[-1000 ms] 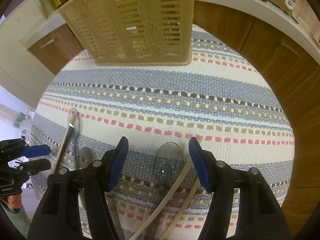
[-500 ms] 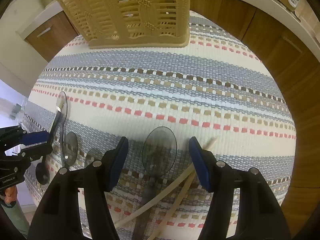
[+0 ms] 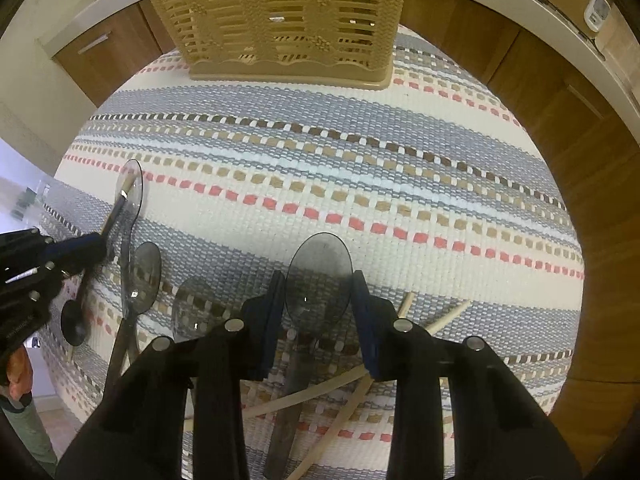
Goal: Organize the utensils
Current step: 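Grasp the black ladle handle with the left gripper while the right gripper grasps another clear spoon, then carry the ladle with the left gripper while the right gripper carries the spoon above the basket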
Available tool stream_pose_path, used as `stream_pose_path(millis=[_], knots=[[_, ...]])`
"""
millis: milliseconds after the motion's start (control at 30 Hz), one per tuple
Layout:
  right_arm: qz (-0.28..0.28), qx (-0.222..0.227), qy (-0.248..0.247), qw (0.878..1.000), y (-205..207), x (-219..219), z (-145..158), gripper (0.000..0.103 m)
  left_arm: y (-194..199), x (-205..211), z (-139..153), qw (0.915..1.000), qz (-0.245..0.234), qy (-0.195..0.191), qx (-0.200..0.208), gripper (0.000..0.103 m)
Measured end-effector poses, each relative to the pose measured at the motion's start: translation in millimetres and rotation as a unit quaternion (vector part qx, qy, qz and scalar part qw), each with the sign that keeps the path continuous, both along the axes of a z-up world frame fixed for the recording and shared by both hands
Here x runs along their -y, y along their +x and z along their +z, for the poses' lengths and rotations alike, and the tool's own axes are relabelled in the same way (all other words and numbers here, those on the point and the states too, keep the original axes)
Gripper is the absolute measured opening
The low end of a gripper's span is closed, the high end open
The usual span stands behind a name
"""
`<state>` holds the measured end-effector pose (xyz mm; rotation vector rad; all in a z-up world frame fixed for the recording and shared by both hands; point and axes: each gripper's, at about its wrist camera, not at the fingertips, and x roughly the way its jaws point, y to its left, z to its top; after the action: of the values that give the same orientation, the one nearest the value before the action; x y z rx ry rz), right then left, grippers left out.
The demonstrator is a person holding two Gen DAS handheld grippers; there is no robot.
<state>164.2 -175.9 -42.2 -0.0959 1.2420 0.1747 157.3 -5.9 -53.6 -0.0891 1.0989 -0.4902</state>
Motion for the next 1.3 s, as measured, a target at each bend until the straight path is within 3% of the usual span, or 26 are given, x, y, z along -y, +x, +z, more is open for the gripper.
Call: stream_pose_path(millis=[133,267,400,733,900,1067,1300], knots=[[-0.003,0.015,0.023,1.000,1,0,6,0.030,6,-29,20,0.9977,0.048,-0.046,0.014,0.005],[-0.003,0.041,0.035,0.999,7,-4,16,0.030,19,-59,24,0.9925,0.104,-0.061,0.018,0.005],[0.004,0.047,0.011,0.999,12,-13,15,0.030,36,-76,9,0.9883,0.142,-0.055,0.004,0.005],[0.008,0.055,0.008,0.998,15,-16,7,0.030,34,-70,4,0.9908,0.128,-0.041,0.015,0.005],[0.012,0.079,0.019,0.997,5,-4,19,0.030,26,-72,11,0.9911,0.119,-0.047,0.036,0.005],[0.012,0.118,0.046,0.992,-5,4,38,0.030,16,-65,34,0.9893,0.107,-0.049,0.087,0.005],[0.005,0.174,0.103,0.979,-22,19,66,0.030,-3,-53,72,0.9802,0.090,-0.069,0.162,0.005]])
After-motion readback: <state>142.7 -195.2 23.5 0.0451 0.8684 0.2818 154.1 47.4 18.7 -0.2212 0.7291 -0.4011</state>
